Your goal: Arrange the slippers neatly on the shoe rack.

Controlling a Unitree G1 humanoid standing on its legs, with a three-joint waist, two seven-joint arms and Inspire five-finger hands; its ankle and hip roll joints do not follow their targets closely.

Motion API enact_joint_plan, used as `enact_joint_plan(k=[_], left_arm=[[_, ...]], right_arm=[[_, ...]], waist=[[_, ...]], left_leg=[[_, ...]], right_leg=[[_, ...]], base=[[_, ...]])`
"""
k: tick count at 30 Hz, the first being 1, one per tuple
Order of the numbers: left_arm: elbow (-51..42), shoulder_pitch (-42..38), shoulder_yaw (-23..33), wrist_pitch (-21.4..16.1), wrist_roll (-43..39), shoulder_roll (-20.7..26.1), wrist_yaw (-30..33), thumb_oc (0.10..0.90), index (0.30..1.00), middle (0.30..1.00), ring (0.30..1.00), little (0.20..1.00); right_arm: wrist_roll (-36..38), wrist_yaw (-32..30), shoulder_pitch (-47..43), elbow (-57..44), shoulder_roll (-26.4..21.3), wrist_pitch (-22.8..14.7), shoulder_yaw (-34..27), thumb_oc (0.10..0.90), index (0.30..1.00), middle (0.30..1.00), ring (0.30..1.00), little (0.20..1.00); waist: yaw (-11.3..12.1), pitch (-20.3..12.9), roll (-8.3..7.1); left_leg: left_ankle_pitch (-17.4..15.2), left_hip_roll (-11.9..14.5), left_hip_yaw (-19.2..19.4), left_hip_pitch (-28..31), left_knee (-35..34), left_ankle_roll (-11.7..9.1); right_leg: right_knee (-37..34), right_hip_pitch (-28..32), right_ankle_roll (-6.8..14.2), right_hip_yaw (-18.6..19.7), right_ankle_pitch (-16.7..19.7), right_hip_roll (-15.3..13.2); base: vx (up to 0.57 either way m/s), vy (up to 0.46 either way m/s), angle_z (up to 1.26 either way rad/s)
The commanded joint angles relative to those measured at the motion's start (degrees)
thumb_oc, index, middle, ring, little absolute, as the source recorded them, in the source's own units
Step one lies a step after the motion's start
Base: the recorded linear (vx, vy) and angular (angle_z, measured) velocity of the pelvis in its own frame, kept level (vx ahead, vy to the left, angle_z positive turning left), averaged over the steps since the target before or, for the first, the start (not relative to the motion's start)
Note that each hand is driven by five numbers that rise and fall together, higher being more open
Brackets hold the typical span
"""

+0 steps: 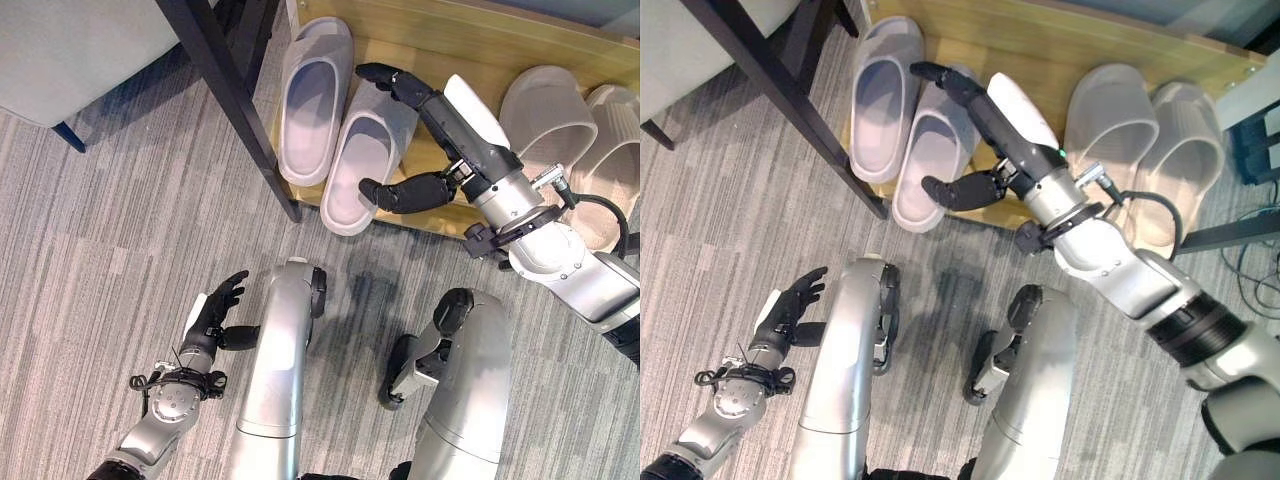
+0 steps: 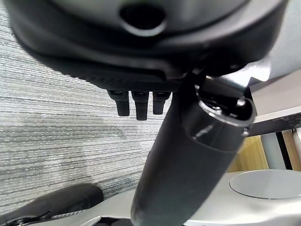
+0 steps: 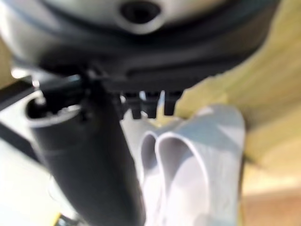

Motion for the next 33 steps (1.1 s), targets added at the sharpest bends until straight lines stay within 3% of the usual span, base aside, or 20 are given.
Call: enact_joint_plan(k=[1,11,21,33], left_arm=[[-7.67,0.68,-0.19,-2.65,2.29,-2.57,-0.68,0.800,0.900,0.900,0.900,0.900],[-7.41,-0.26,-0.77,-2.58,3.39,-3.41,-1.03,0.800,0.900,0.900,0.900,0.900],[-6.94,-0.52,-1.26,-3.06,3.61,-3.24,-0.89,0.800,0.900,0.900,0.900,0.900],[-6.35,-1.28,-3.01,-4.26,2.12,-2.11,-2.55,0.800,0.900,0.900,0.900,0.900]], right_arm=[[8.45,3.70,-2.31,-10.11,1.36,-8.48,-7.27,0.800,0.900,0.900,0.900,0.900],[21.27,12.66,2.63,-11.08,5.84,-7.28,-5.27,0.800,0.900,0.900,0.900,0.900],[15.29,11.13,-0.01,-5.61,5.50,-5.63,-2.54,0.800,0.900,0.900,0.900,0.900],[14.71,10.36,-9.83,8.77,9.92,-4.49,2.56,0.800,0.900,0.900,0.900,0.900]], waist=[[1.65,-2.18,-0.98],[1.87,-2.18,-1.02],[2.03,-2.18,-0.79],[4.27,-2.18,0.34]], left_leg=[[-8.17,-0.83,0.26,1.74,-2.72,-2.35],[-8.13,-0.65,0.43,1.74,-2.90,-2.39],[-7.97,-0.52,0.26,1.74,-3.26,-2.34],[-8.19,-0.83,-0.48,1.74,-3.18,-2.39]], right_leg=[[0.82,-2.50,-3.45,0.73,3.49,0.23],[0.17,-2.50,-3.23,0.64,3.63,0.38],[-0.12,-2.50,-3.39,0.59,3.62,0.23],[-0.42,-2.50,-3.51,-0.05,4.01,0.13]], base=[[0.00,0.011,-0.06],[0.00,0.002,-0.01],[0.00,0.000,0.00],[0.00,0.000,0.00]])
